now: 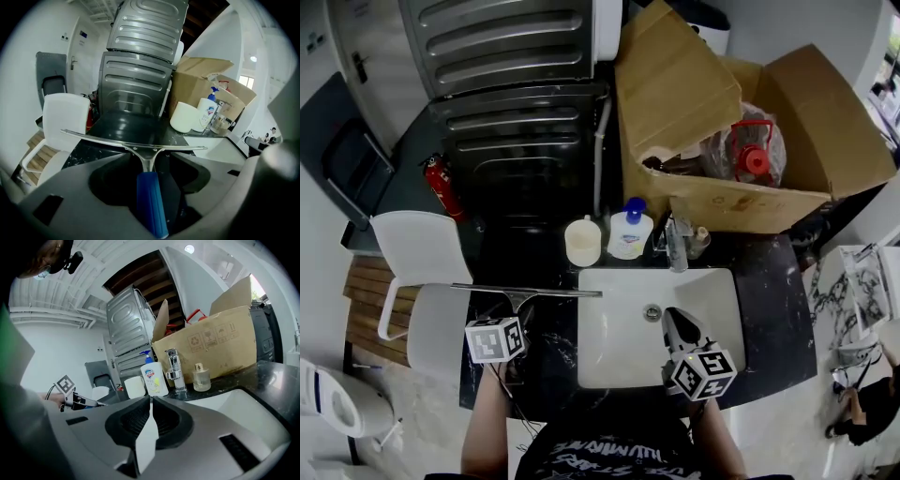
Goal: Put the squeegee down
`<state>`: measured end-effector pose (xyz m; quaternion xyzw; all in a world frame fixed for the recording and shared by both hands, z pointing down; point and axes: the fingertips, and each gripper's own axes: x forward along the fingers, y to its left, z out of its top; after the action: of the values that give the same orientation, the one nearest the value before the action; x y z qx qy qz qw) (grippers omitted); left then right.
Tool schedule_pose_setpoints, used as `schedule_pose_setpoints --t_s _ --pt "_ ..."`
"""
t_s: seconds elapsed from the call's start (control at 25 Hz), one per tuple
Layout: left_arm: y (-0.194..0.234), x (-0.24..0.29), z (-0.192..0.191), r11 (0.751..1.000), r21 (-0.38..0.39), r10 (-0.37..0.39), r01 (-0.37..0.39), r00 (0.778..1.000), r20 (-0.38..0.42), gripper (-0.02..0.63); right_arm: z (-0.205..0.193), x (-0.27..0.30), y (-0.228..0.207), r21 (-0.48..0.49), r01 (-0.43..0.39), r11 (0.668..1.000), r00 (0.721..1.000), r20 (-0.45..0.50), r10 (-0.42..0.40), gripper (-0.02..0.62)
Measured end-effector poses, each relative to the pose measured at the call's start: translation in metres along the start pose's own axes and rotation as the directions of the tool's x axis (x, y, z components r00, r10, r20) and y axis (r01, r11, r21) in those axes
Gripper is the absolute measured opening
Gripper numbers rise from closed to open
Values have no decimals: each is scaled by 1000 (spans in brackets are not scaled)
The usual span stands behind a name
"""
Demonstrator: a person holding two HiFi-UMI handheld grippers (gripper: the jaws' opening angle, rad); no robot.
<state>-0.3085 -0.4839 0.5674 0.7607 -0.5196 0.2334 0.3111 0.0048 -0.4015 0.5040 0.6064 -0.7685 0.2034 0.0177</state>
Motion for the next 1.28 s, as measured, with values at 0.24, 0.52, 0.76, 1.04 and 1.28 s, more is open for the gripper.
schedule_pose_setpoints --t_s 0.24,0.52,0.76,1.04,1.28 --pt "-2 -48 20 999 15 45 -47 990 136 281 19 -5 12 -39 -59 997 998 17 60 52" --pt "-21 -112 24 995 2 97 -101 958 270 281 33 -16 28 -87 -154 984 987 21 157 52" --pt "-48 -157 1 987 -36 161 -158 926 341 279 33 -43 37 -112 -262 958 965 -7 263 52" --pt "-95 -200 -43 975 -120 218 -185 893 393 203 28 -77 37 -138 -370 919 929 -40 368 52" --pt "-128 -233 -91 955 -169 293 -244 866 406 88 8 -111 41 -144 -441 886 897 -80 434 52"
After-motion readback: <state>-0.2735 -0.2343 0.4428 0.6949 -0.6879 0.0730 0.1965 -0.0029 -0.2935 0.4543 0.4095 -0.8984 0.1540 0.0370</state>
